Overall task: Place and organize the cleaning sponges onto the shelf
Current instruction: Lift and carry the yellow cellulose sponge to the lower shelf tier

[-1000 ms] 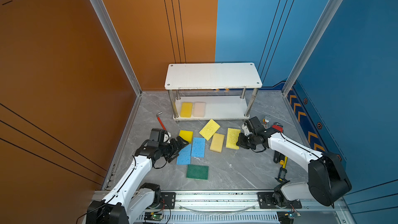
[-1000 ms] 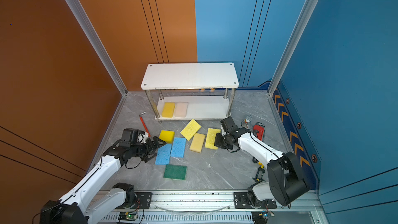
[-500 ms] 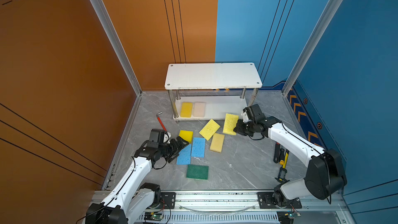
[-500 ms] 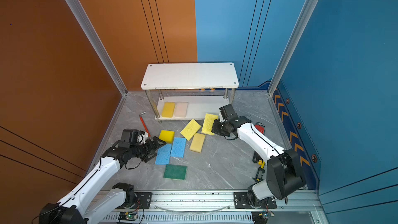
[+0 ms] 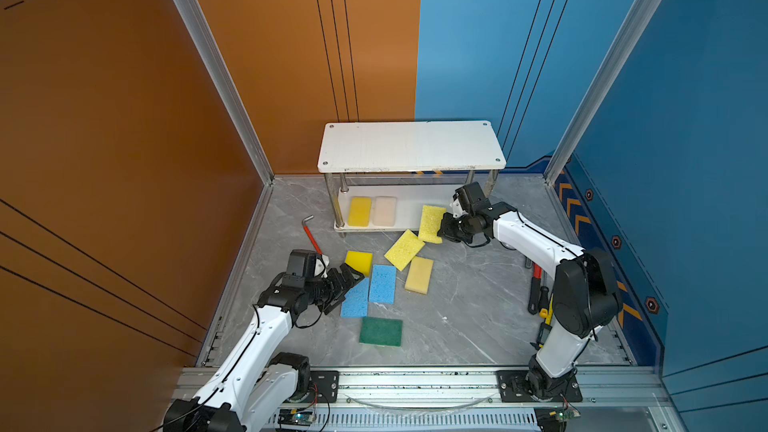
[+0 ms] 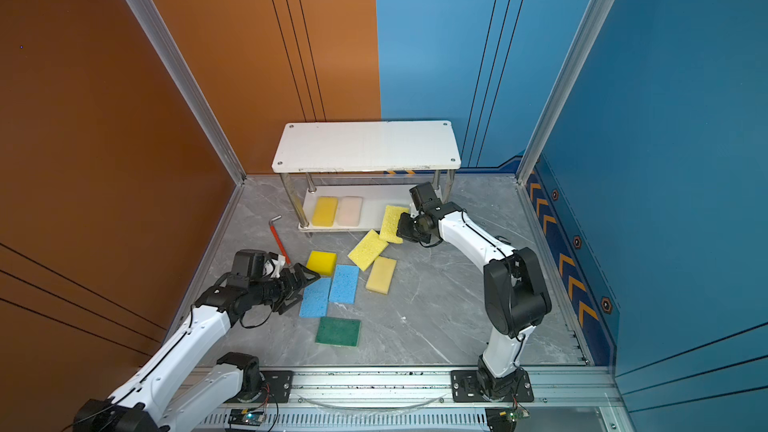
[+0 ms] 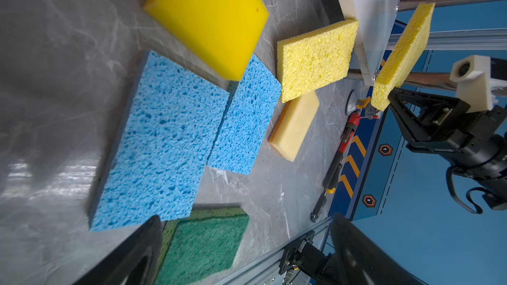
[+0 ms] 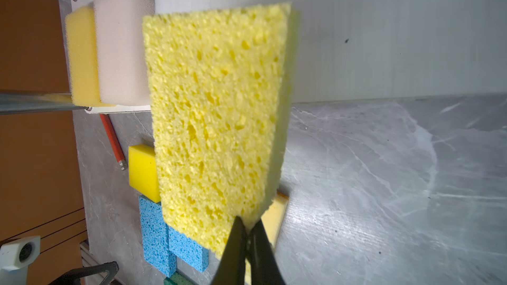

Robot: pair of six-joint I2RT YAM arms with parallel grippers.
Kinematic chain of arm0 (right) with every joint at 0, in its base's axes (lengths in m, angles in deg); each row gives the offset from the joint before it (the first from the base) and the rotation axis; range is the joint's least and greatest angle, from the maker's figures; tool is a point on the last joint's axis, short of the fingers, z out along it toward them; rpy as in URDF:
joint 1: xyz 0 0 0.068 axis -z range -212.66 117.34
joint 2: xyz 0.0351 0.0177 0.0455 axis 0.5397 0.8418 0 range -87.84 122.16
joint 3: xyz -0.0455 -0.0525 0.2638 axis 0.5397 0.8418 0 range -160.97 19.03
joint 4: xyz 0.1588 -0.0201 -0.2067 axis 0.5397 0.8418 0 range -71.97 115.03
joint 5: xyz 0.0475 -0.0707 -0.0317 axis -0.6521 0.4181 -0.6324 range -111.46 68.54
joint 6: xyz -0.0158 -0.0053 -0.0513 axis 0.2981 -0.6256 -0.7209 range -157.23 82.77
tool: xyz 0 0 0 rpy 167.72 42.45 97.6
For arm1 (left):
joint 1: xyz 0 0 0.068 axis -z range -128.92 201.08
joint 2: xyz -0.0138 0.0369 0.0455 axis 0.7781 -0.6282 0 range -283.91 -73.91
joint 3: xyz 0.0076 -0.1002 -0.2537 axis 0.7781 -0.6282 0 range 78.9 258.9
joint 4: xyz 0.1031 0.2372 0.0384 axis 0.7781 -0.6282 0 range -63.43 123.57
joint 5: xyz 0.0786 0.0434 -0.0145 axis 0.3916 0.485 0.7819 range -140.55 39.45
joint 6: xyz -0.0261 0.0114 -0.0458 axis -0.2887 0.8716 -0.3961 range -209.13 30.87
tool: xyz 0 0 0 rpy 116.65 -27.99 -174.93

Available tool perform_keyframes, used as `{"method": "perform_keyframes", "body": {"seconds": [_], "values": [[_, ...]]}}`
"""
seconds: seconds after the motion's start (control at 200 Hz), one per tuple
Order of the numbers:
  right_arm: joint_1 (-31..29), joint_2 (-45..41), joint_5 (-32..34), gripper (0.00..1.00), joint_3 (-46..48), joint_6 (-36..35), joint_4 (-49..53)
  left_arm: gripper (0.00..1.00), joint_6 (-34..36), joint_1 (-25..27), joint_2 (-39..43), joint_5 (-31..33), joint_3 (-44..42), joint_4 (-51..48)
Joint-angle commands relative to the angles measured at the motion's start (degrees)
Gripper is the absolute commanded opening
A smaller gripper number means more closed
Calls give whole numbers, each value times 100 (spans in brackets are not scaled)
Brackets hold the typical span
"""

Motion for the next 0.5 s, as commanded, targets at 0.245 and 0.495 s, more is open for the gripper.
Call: {"method": "perform_keyframes", "body": {"seconds": [0.245,0.495], "values": [[30,775,-282,7,-796,-158,-86,96,-13,32,-28,-107,-68,-161],[39,1150,-350,8,-1138,-158,-86,96,-4,19,-46,-94,-20,-197]]}}
